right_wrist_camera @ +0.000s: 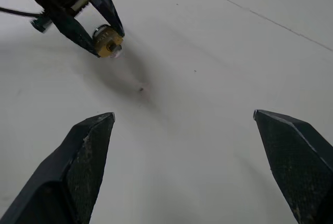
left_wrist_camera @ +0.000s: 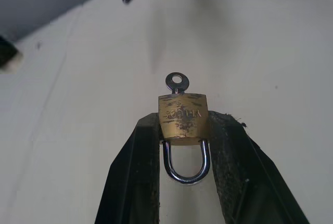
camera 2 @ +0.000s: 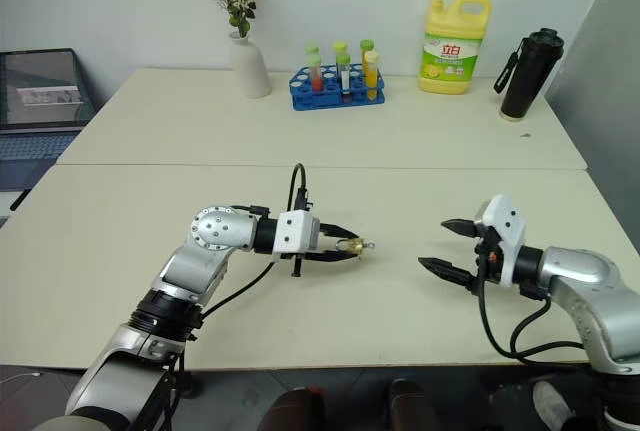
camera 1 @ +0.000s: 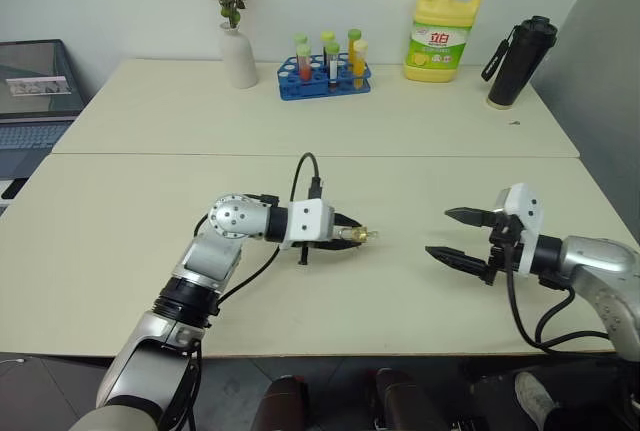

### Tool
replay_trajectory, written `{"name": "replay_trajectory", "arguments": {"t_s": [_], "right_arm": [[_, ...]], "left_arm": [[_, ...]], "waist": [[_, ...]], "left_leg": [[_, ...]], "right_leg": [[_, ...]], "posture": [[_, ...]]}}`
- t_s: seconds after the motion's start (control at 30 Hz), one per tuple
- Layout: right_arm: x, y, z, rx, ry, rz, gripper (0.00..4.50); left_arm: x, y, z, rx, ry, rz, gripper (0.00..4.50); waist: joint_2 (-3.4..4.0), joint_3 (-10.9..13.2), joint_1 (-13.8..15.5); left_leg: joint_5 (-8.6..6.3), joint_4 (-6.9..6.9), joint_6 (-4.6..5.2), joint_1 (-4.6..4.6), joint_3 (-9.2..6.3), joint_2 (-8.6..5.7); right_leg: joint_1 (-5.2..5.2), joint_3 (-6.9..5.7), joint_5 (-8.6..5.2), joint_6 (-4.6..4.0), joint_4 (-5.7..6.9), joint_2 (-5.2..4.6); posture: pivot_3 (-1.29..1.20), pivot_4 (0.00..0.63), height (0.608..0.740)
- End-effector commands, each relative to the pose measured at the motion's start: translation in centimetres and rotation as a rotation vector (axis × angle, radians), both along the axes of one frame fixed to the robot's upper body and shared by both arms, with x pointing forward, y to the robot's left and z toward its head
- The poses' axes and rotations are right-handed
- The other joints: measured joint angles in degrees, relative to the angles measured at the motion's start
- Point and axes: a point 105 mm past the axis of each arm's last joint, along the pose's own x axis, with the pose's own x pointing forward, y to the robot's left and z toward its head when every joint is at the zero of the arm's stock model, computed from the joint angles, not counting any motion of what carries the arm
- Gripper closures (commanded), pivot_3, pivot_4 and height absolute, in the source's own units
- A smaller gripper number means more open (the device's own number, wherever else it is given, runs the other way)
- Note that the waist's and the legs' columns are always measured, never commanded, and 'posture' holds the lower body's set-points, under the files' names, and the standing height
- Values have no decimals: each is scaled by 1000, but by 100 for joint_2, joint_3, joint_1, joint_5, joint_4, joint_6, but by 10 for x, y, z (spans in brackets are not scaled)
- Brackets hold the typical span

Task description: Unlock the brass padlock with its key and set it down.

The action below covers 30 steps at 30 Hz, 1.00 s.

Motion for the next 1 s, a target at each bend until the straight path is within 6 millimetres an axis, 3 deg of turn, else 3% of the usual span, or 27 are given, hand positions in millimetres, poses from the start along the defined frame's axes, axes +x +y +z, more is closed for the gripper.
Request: {"name": "replay_trajectory", "arguments": {"t_s": [0.03, 0.13, 0.37, 0.57, 1.0], "right_arm": [[-12, 15, 19, 44, -20, 100, 0], [-12, 27, 22, 98, 15, 132, 0], [-6, 51, 20, 188, 62, 181, 0], [6, 59, 22, 225, 75, 204, 0], [7, 63, 27, 272, 117, 271, 0]], "left_arm": [[-4, -6, 17, -19, -265, -55, 3543], [-5, -7, 22, -12, -496, -92, 3543], [-16, -5, 30, -102, -697, -86, 3543], [-24, -4, 31, -130, -738, -91, 3543], [-19, 2, 27, -105, -739, -66, 3543]], "waist": [[0, 0, 0], [0, 0, 16], [0, 0, 22], [0, 0, 25], [1, 0, 24]], "left_leg": [[0, 0, 0, 0, -2, 0], [0, 1, 0, 0, -4, 0], [0, 2, 0, -4, 1, -3], [0, 2, 0, -3, 1, -3], [0, 1, 0, -2, 0, -2]], "right_leg": [[0, -2, 4, -6, 0, 1], [1, -3, 3, -5, -1, 13], [2, -2, 10, -11, -4, -2], [2, -5, 11, -11, -2, -4], [2, -8, 11, -11, -1, -4]], "posture": [[0, 150, 740], [0, 150, 740], [0, 150, 740], [0, 150, 740], [0, 150, 740]]}}
